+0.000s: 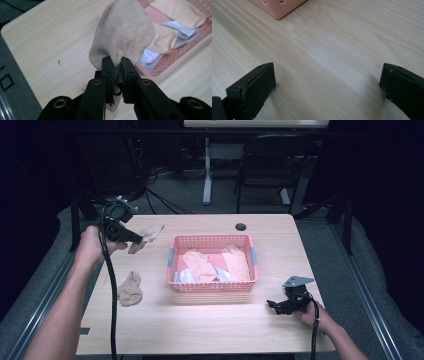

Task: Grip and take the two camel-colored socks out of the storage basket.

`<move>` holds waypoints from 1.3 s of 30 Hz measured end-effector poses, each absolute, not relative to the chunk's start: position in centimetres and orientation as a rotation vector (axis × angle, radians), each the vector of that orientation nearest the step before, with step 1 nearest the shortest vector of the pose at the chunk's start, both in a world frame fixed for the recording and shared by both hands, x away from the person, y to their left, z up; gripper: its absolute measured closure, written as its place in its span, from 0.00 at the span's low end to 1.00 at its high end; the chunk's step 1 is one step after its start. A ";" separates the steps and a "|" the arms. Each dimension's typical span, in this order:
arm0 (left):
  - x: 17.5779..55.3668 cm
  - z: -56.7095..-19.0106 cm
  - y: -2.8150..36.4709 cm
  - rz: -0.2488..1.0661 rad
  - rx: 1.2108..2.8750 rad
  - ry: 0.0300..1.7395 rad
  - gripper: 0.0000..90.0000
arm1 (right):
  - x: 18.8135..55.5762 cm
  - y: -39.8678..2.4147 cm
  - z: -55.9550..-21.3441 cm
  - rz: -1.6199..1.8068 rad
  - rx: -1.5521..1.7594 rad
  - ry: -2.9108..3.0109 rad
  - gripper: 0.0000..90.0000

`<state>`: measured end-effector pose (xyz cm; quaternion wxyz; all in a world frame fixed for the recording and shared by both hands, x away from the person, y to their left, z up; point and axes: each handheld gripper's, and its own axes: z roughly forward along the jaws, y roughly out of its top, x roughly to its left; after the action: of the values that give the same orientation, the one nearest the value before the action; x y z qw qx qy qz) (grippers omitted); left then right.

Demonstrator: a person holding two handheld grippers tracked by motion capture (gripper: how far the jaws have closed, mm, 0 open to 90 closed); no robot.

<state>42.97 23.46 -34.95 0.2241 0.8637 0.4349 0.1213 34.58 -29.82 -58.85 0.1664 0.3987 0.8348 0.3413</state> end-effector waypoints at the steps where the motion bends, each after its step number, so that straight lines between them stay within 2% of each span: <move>1: 42.9 -35.4 24.1 0.334 2.375 1.218 0.92 | 34.6 -29.8 -58.9 0.974 1.133 2.375 0.00; 9: 42.8 -39.7 26.9 0.289 2.387 1.341 0.92 | 34.6 -29.8 -58.9 0.971 1.136 2.377 0.00; 21: 42.9 -48.0 28.5 0.201 2.392 1.498 0.92 | 34.6 -29.8 -58.9 0.970 1.137 2.376 0.00; 26: 42.7 -49.7 29.0 0.166 2.375 1.519 0.89 | 34.6 -29.8 -58.9 0.972 1.135 2.375 0.00; 30: 42.1 -49.7 29.5 0.164 2.346 1.526 0.80 | 34.6 -29.8 -58.9 0.972 1.136 2.374 0.00; 35: 41.1 -49.0 30.3 0.221 2.306 1.563 0.36 | 34.6 -29.8 -58.9 0.972 1.136 2.374 0.00; 37: 40.6 -48.6 30.8 0.229 2.288 1.564 0.25 | 34.6 -29.8 -58.8 0.969 1.138 2.376 0.00; 39: 40.2 -48.3 31.1 0.232 2.271 1.565 0.19 | 34.6 -29.8 -58.9 0.969 1.138 2.376 0.00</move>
<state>40.24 31.11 -48.26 0.1858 0.8062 0.5556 0.0823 34.57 -29.81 -58.85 0.1664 0.3999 0.8346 0.3405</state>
